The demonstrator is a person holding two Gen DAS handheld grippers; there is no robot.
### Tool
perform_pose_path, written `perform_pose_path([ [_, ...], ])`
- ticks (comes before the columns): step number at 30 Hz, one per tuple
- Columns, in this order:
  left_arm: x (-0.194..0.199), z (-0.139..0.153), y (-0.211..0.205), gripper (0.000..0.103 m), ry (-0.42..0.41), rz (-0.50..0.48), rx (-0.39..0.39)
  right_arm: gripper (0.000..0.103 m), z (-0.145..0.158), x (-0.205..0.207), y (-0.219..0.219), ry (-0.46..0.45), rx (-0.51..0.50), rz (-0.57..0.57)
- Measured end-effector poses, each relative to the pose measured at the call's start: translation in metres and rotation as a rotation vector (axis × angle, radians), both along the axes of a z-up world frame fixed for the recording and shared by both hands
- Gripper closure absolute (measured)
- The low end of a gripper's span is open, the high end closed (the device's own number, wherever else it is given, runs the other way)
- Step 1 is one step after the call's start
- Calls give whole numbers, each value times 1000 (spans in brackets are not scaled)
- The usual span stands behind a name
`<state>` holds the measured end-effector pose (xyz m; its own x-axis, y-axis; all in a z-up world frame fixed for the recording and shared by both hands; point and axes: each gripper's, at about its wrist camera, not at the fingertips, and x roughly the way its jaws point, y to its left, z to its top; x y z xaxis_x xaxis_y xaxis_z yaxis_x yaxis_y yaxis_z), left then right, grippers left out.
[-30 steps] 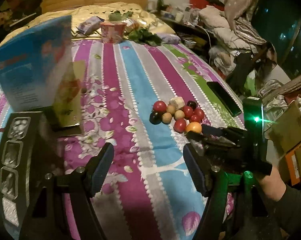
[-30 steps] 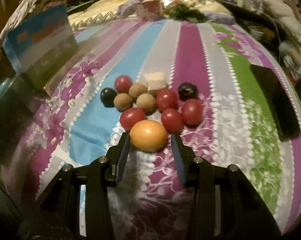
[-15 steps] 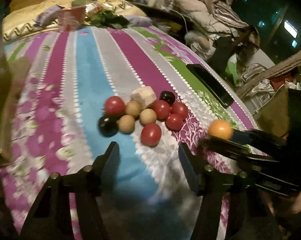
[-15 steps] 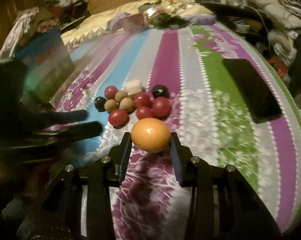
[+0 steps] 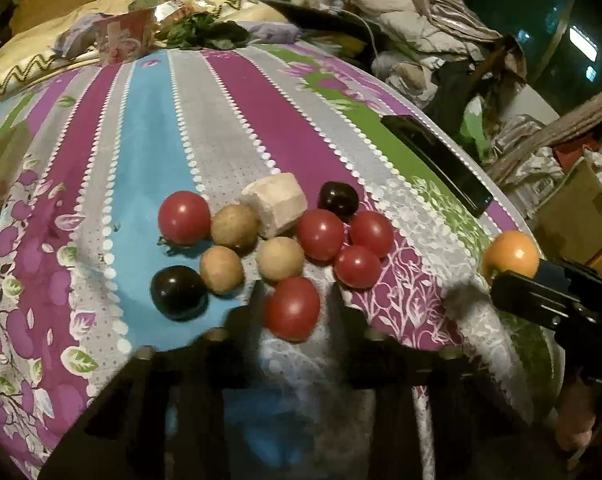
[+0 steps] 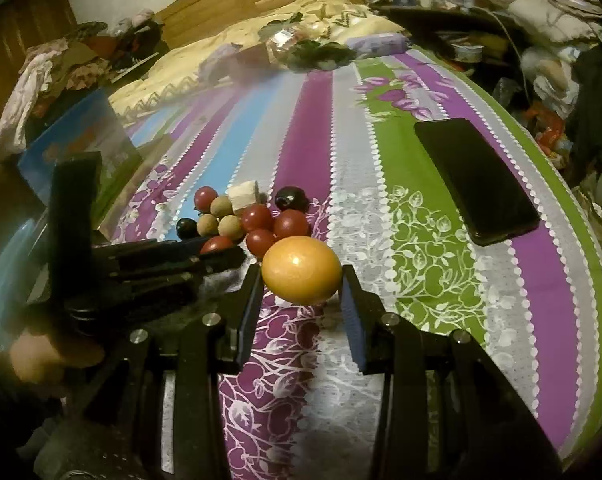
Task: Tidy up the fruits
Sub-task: 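Grasp the orange fruit with the right tool while the left tool grasps a red tomato, then carry the orange fruit and red tomato over the light-blue basket with both tools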
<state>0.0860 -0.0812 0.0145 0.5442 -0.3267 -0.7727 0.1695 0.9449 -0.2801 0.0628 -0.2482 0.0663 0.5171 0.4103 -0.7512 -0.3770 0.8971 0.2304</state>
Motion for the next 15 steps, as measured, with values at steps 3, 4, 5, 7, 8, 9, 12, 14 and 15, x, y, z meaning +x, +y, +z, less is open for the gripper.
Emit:
perform_pose_path([
  [3,-5,4,4,77,-7,30,0,64,4,-1,-1,-4,-24,-24],
  [4,-7,5,5,77,-9,39,1,64,6,-1,0,-7,-42,-39],
  [5,-12,12,8,77,-17,59,5,64,8,-1,0,-10,-52,-51],
  [7,-20,25,13,77,-31,89,24,64,17,-2,2,-31,-84,-81],
  [8,-27,36,18,76,-38,114,29,64,20,-2,3,-38,-92,-88],
  [9,-34,49,24,77,-51,139,39,64,25,-3,5,-46,-95,-93],
  [12,-54,86,45,76,-90,215,64,64,44,-9,12,-89,-111,-98],
  [14,-66,111,61,76,-111,265,86,64,56,-12,17,-114,-116,-96],
  [15,-73,123,69,76,-123,287,90,64,64,-14,20,-128,-118,-95],
])
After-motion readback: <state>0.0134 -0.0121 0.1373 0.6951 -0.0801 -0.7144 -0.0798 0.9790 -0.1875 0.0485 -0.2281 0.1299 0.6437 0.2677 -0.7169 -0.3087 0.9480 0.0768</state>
